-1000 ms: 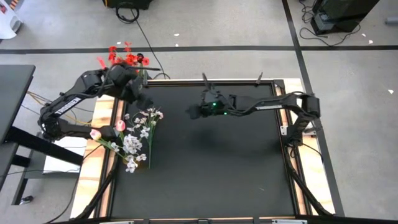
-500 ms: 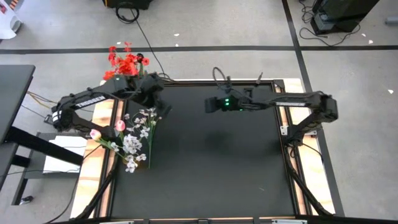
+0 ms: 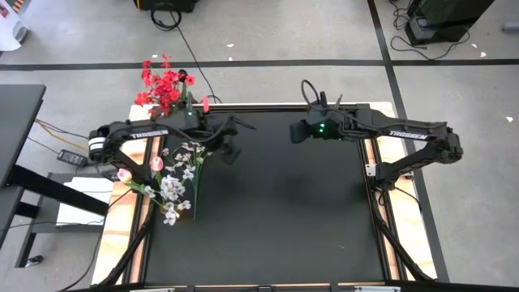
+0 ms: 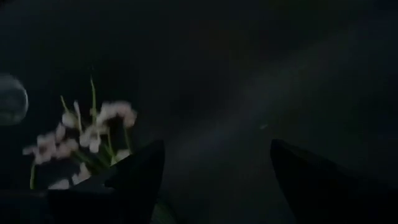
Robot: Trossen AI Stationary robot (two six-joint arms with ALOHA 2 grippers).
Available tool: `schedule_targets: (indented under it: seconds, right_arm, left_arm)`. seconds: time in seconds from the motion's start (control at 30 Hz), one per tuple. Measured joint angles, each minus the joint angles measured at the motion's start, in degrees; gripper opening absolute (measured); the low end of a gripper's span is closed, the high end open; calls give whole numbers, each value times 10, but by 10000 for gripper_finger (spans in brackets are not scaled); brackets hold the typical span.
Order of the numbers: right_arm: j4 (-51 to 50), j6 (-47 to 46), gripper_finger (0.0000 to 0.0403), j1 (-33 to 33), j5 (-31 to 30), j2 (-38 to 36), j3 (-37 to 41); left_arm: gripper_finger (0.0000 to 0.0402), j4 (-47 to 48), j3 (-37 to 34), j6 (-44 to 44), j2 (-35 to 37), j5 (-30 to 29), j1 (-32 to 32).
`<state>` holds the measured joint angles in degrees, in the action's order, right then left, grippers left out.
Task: Sort flowers into vase by color
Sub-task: Put the white flowers into the yellow vase
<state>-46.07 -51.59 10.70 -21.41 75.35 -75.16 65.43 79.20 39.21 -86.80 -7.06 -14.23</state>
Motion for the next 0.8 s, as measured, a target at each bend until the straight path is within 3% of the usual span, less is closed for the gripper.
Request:
schedule_targets:
  seconds: [0.5,0.8]
  right_arm:
    - [-62,28,165,1,-15,-3,0]
    - [-59,38,165,7,-12,-4,0]
  left_arm:
    - [297,-87,-327,168,104,65,-4]
    - [290,-179,-404,188,109,79,-3]
